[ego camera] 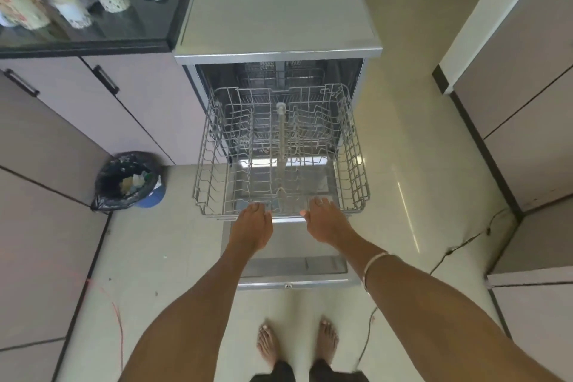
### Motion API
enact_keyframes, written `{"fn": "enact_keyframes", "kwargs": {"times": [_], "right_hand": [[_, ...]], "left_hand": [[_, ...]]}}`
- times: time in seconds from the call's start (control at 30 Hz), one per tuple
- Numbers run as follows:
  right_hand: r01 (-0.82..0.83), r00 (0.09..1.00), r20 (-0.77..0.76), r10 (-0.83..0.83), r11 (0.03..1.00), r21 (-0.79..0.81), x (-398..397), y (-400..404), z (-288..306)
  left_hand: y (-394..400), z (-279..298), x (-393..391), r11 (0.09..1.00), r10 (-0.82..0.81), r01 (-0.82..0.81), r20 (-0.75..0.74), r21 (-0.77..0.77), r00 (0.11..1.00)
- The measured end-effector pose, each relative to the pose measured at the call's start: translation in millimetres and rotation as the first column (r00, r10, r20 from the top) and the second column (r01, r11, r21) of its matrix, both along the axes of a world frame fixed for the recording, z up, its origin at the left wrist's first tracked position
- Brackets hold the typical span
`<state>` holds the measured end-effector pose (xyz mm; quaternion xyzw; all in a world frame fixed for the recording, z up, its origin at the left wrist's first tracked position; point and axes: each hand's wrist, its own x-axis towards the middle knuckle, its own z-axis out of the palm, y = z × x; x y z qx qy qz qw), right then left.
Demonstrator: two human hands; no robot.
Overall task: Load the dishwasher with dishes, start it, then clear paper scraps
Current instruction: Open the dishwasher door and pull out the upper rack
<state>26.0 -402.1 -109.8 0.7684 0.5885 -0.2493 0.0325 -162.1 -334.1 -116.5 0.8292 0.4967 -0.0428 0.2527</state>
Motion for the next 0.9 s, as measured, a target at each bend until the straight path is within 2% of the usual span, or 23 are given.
{"fn": "enact_keyframes", "kwargs": {"times": [0.07, 0.37, 0.63, 0.9], "right_hand": [[-0.02, 1.0, 0.006, 0.02, 0.999, -0.043, -4.8, 1.3, 19.0], [0.005, 1.0, 0.004, -0.005, 0.999, -0.053, -26.2, -20.8, 101.1], [-0.001, 1.0, 0.028, 0.004, 0.996, -0.089, -30.9, -24.1, 136.4], [-0.025, 0.998, 0.049, 0.026, 0.999, -0.032, -23.8, -19.1, 134.3]], "left_hand": [[-7.6, 20.4, 4.6, 1.0, 0.019, -0.019, 0.005, -0.013, 1.0], [-45.0, 103.1, 8.3, 0.998, 0.041, -0.039, 0.044, -0.057, 0.998], [-44.2, 128.3, 2.7, 0.994, 0.069, -0.068, 0.001, -0.083, 0.998], [-41.9, 140.0, 2.9, 0.996, 0.081, -0.081, 0.003, -0.044, 0.997]]}}
